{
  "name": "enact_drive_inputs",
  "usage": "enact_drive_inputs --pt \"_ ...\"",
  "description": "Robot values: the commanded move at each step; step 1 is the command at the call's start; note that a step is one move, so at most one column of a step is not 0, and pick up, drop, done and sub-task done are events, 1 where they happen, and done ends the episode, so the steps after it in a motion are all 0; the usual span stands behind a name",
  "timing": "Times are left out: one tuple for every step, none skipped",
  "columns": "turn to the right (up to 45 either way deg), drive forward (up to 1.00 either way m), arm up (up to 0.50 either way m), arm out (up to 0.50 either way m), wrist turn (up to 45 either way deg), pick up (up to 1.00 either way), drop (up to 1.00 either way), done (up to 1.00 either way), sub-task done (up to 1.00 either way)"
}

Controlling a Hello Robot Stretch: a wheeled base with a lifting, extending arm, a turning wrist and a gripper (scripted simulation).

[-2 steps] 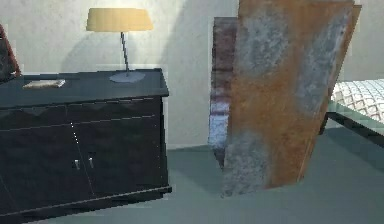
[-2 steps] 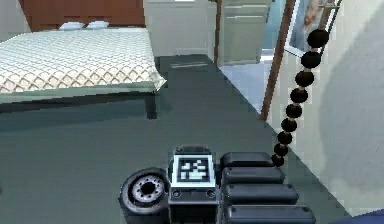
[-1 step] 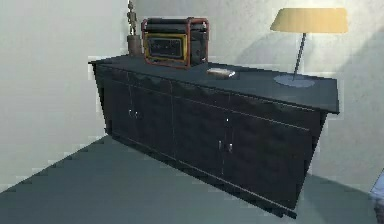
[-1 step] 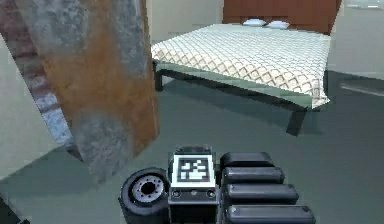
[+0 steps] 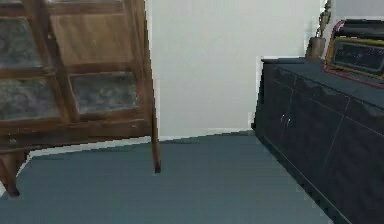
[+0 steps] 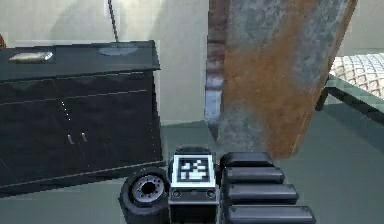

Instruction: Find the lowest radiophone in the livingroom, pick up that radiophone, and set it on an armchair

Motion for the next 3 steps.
enact_drive_inputs --pt "-24.0 0.0 0.0 0.0 0.0 0.0 0.0 0.0 0.0" --pt "45.0 0.0 0.0 0.0 0.0 0.0 0.0 0.0 0.0" --pt "45.0 0.0 0.0 0.0 0.0 0.0 0.0 0.0 0.0"
